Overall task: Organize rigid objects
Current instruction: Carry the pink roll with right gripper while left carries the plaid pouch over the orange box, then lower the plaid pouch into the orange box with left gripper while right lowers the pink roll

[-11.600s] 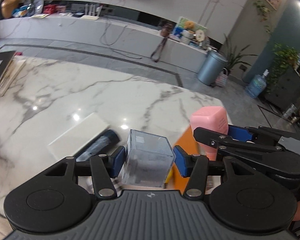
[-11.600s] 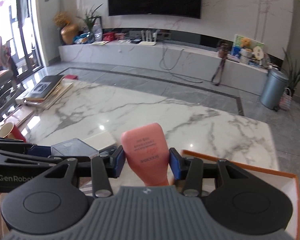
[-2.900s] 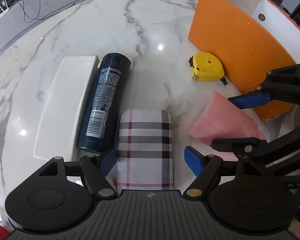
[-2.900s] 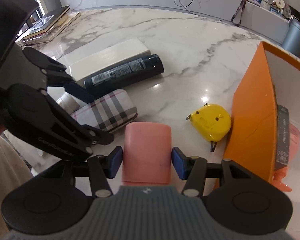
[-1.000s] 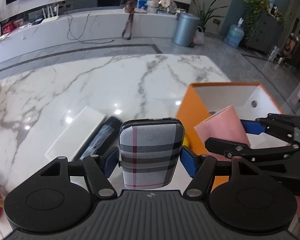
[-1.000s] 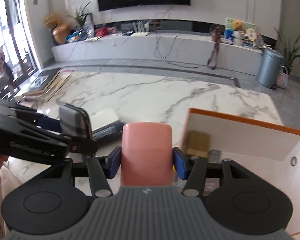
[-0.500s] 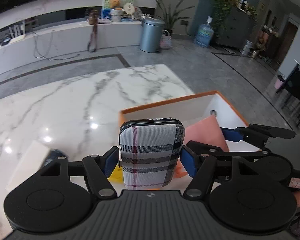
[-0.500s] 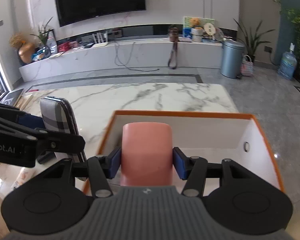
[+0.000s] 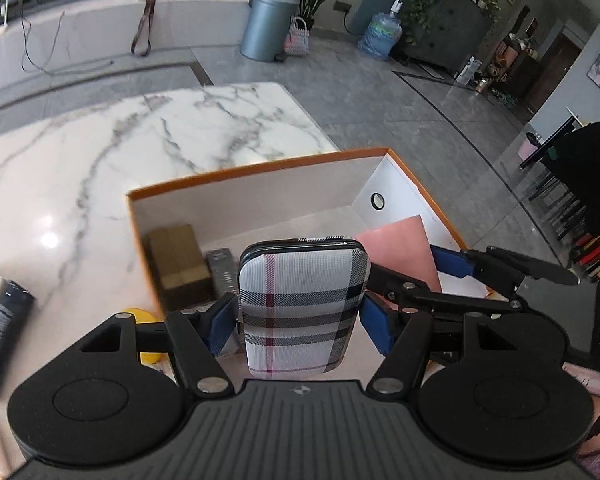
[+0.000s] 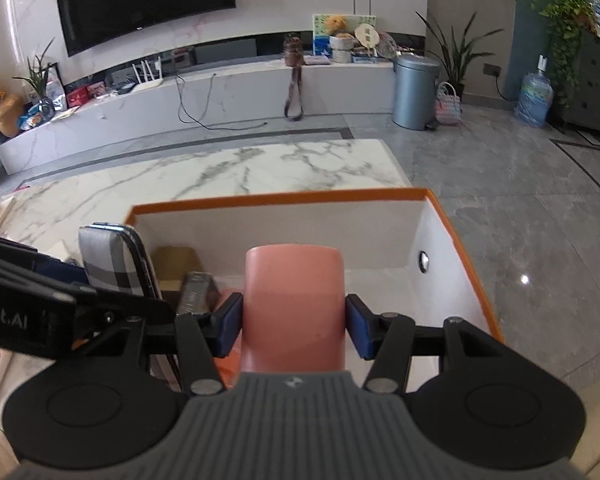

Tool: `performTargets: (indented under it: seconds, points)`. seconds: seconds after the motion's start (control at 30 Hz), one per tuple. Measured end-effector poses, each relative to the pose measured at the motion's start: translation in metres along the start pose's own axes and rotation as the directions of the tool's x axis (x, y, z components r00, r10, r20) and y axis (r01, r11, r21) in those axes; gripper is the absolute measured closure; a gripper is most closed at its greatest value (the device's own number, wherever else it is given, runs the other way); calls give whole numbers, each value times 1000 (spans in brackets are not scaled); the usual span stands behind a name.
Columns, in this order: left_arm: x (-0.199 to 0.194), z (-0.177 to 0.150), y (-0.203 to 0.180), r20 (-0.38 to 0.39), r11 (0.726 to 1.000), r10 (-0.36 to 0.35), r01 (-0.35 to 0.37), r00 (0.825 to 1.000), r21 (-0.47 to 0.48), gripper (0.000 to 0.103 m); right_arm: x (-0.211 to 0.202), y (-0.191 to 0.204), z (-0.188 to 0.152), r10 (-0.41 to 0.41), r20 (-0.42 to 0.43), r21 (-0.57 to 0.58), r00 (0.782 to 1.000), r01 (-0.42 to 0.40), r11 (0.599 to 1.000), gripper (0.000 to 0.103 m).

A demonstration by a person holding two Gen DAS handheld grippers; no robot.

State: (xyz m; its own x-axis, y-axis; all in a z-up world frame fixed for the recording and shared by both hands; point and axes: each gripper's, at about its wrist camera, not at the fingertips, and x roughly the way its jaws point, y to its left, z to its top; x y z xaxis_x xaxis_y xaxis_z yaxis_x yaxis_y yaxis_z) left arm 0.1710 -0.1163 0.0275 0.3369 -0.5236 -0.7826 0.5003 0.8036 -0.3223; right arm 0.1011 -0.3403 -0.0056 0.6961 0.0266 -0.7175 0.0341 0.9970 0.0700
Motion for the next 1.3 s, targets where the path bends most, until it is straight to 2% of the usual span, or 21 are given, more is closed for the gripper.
performTargets:
  seconds: [0.37,0.57,0.67,0.8,0.87,1.0,1.17,1.3]
  points:
    - [61,27,-8,-94,995,-61,54,994,-80,26,35,-26,6,-51,-87,-81,995,44,996,48]
    - [95,46,-11,-141,996,-53,42,989,-81,26,59,-26,14,-64,-152,-175,986,36,984,48]
    - [108,50,-14,-164,997,-24,11,986,-80,26,69,-26,20,-88,-174,-214,981,49,976,48]
    - [120,57,-7,-184,994,-23,1,983,-113,27,84,-30,27,-89,-207,-224,974,41,974,48]
    - [125,60,-5,-193,993,-20,-3,981,-120,35,90,-28,28,-94,-212,-235,973,42,971,48]
    - [132,66,-5,-210,992,-10,-17,978,-124,45,101,-24,28,-114,-213,-263,970,55,963,48]
    - [136,72,-9,-213,995,5,-26,977,-96,44,108,-26,29,-112,-223,-256,968,52,965,48]
    - [134,70,-5,-199,993,-8,-16,980,-117,42,107,-24,28,-127,-214,-257,969,70,964,48]
